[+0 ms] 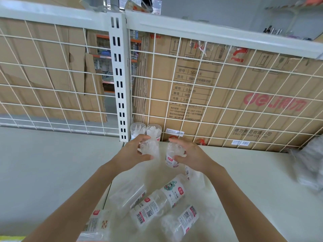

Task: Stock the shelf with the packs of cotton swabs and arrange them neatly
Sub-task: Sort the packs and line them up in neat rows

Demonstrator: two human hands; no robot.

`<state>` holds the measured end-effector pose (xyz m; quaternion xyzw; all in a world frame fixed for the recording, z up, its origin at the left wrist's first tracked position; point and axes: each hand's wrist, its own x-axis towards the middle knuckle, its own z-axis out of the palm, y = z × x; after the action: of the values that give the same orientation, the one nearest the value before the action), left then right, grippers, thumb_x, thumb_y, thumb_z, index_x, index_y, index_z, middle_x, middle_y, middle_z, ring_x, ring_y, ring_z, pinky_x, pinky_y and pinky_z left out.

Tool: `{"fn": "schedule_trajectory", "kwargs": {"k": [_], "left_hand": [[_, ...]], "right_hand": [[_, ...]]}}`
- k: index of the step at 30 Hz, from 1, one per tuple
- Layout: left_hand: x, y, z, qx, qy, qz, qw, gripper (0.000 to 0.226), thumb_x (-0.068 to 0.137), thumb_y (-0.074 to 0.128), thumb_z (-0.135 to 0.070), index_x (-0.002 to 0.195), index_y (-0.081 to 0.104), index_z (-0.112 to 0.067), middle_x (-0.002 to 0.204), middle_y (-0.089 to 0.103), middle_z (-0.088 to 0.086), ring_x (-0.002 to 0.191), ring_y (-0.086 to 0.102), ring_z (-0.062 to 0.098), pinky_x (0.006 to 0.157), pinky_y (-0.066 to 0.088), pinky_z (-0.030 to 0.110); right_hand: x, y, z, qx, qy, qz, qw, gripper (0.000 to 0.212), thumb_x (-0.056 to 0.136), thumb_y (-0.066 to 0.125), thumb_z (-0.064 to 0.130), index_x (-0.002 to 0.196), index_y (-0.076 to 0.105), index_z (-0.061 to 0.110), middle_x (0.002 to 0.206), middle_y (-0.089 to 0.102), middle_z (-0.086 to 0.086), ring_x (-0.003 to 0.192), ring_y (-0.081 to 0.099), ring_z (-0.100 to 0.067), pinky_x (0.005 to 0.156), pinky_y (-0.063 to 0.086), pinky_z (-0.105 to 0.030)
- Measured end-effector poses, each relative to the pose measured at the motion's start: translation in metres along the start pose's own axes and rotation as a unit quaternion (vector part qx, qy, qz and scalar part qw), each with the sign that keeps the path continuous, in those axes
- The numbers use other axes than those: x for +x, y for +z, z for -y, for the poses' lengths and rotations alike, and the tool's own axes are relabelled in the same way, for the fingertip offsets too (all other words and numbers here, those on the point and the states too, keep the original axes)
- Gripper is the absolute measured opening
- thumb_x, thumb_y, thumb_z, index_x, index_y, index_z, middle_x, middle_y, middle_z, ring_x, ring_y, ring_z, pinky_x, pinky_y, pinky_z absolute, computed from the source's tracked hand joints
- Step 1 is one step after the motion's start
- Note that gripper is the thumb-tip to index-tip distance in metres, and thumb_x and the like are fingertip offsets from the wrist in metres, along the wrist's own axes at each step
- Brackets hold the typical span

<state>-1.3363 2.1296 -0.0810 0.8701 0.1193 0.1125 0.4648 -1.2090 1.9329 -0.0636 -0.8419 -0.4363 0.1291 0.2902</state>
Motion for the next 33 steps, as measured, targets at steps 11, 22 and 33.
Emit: {"fn": "schedule_trajectory", "kwargs": {"k": [11, 22, 33], "left_hand": [[0.0, -0.015, -0.009, -0.148, -0.037, 0.041, 0.987, 0.052, 0.081, 0.073, -0.028, 0.127, 0.048, -0.029, 0.122, 0.048, 0.001, 0.102, 0.053, 0.01, 0.085, 0.042, 0.017], [-0.004, -0.024, -0.02, -0.273, 0.038, 0.15, 0.949, 0.066, 0.071, 0.069, -0.001, 0.131, 0.048, -0.02, 0.121, 0.057, 0.003, 0.105, 0.057, 0.015, 0.082, 0.047, 0.023], [0.0, -0.016, -0.023, -0.133, 0.031, 0.016, 0.991, 0.053, 0.066, 0.083, -0.033, 0.112, 0.057, -0.036, 0.117, 0.057, -0.006, 0.101, 0.056, 0.012, 0.08, 0.046, 0.017]], "right_hand": [[0.001, -0.005, 0.005, 0.02, -0.027, 0.033, 0.999, 0.061, 0.082, 0.058, -0.002, 0.135, 0.047, 0.025, 0.127, 0.046, 0.002, 0.118, 0.037, -0.008, 0.097, 0.029, -0.019], [-0.004, -0.009, 0.033, 0.13, -0.08, 0.027, 0.988, 0.049, 0.086, 0.065, 0.035, 0.131, 0.054, 0.018, 0.127, 0.06, 0.006, 0.118, 0.052, -0.003, 0.102, 0.038, -0.021], [-0.001, -0.003, 0.03, 0.103, -0.083, -0.06, 0.989, 0.048, 0.082, 0.068, 0.039, 0.126, 0.055, 0.025, 0.124, 0.057, 0.006, 0.114, 0.051, 0.001, 0.097, 0.037, -0.014]]}}
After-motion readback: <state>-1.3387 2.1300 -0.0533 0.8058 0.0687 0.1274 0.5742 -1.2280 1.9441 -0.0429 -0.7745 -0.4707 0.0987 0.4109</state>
